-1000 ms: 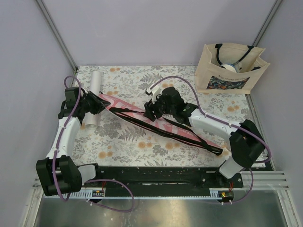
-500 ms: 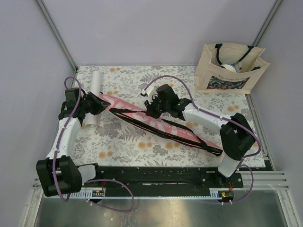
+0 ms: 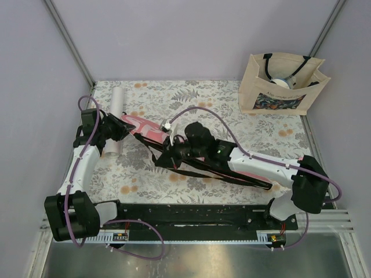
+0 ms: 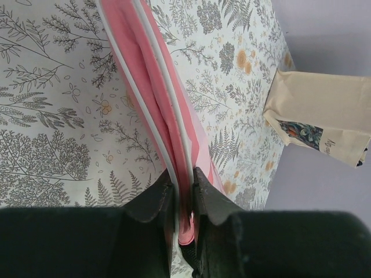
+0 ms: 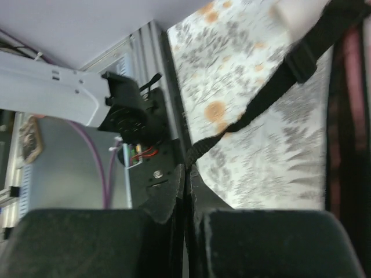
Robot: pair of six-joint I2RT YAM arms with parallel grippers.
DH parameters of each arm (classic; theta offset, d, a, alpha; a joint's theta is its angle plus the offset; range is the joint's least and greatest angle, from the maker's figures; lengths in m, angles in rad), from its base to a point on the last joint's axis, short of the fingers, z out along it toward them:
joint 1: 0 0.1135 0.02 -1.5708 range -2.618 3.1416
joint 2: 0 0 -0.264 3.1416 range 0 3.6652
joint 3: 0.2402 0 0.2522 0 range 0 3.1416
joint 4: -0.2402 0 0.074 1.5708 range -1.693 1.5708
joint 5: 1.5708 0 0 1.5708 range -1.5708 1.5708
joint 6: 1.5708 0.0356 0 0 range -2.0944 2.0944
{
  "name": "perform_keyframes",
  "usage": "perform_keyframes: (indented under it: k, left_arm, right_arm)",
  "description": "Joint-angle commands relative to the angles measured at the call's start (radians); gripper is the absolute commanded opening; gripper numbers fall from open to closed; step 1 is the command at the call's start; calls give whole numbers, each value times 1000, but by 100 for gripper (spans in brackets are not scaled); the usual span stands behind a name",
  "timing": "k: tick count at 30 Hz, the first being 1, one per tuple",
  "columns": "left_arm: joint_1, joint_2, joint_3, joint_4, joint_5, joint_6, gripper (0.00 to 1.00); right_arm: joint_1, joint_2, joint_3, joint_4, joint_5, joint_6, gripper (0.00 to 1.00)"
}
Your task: Pack up the badminton gear
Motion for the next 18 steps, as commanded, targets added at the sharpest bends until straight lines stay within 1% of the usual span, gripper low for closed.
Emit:
perform_keyframes:
  k: [1,3,5,10,13,14,16,18]
  left_arm:
    - [1,-18,2,102,-34,-29,0]
    - [1,-22,0,101,-37,-32,0]
    - [-1,-32,-3,101,-42,-35,0]
    - [1,-44,-14,101,-44,-45,0]
    - [-1,-50,-21,113,-36,-52,0]
    - [-1,-51,-21,113,-34,-54,0]
    - [-1,-50,-21,113,-31,-52,0]
    - [-1,-55,-26,118,-24,-49,0]
  right_arm:
    - [67,41,-79,127,115,237,3]
    - [78,69,-103,138,149,265,6]
    - [86,92,-106,113,206,270,6]
    - [120,139,-27,-6,309,211,10]
    - [135,175,7,-68,359,205,11]
    - [137,182,16,-83,376,205,12]
    - [141,187,24,-118,425,213,19]
    - [147,178,30,-144,462,208,22]
